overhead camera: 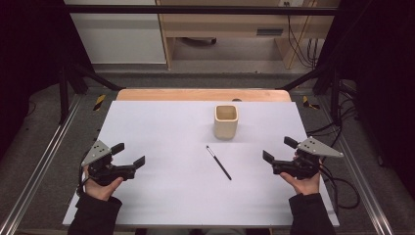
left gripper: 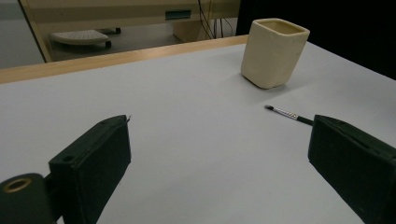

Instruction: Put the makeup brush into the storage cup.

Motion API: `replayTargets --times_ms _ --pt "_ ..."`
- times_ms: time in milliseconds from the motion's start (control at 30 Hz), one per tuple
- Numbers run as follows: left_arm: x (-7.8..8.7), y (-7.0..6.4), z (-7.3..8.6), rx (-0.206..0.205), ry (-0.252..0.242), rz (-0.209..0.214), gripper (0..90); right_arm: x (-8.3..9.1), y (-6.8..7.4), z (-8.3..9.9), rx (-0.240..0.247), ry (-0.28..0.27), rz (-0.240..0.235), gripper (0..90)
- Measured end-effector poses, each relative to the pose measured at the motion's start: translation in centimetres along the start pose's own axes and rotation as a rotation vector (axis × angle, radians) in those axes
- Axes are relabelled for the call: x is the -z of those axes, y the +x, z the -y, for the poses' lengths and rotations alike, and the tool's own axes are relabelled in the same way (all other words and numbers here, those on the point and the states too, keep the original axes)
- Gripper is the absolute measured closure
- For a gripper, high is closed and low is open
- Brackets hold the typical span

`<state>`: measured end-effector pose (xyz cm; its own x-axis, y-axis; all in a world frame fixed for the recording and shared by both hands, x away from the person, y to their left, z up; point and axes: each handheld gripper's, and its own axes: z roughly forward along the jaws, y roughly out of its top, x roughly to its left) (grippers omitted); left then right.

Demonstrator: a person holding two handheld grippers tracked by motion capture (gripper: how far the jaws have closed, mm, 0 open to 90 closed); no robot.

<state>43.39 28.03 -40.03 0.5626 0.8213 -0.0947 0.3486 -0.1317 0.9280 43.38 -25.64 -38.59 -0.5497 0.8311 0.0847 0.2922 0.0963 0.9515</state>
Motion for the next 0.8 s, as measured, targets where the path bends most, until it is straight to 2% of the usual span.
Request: replayTargets --times_ms 500,800 --pt "-0.3 0.3 0.4 0.003 0.016 -0.01 5.7 -0.5 0.4 -0.1 0.011 0.022 0.008 6.2" --pt "-0.5 0.4 0.6 0.001 0.03 -0.011 5.7 -1.6 1.3 -0.5 0.041 0.084 0.009 7.3"
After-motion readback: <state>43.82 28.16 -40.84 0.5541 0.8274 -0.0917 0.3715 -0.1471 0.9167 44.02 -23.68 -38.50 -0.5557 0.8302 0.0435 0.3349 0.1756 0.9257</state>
